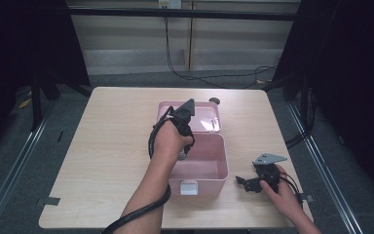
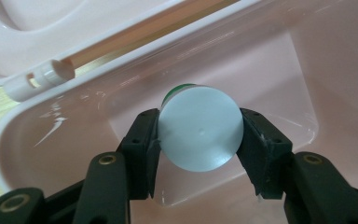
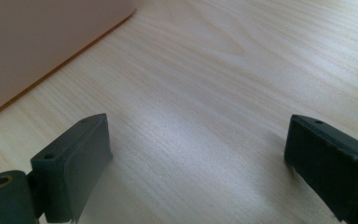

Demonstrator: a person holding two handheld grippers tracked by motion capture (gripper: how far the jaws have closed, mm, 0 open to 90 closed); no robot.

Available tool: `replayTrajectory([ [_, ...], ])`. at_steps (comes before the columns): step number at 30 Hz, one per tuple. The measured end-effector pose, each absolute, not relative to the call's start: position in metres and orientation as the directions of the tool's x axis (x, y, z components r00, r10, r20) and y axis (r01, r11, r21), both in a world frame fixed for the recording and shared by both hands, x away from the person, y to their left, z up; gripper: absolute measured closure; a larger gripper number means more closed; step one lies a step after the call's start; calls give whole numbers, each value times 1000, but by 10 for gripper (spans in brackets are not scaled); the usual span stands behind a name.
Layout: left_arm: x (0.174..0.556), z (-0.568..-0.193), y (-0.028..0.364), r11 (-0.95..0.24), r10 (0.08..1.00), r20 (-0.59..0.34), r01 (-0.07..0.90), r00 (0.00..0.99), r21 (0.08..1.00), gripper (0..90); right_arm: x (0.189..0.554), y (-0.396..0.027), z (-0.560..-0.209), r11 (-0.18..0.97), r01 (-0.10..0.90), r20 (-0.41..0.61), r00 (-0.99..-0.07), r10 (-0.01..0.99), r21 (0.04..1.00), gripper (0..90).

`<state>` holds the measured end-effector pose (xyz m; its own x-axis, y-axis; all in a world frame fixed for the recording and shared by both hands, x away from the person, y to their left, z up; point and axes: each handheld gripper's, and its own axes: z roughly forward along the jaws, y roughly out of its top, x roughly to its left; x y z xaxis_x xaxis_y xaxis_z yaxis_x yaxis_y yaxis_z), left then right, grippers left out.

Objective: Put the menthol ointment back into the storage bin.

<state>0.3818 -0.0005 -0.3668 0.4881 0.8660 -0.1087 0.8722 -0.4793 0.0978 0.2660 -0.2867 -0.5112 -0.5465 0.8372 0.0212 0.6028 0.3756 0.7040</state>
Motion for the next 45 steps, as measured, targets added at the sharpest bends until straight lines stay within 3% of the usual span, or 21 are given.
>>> replayTrajectory([
  [18,386,-387,11,-407,902,-101,904,420,128,504,266,-287,-511,383,594,16,-556,831,708,66],
  [45,384,-414,8,-412,901,-93,902,425,128,501,266,-287,-512,382,593,16,-555,832,709,66],
])
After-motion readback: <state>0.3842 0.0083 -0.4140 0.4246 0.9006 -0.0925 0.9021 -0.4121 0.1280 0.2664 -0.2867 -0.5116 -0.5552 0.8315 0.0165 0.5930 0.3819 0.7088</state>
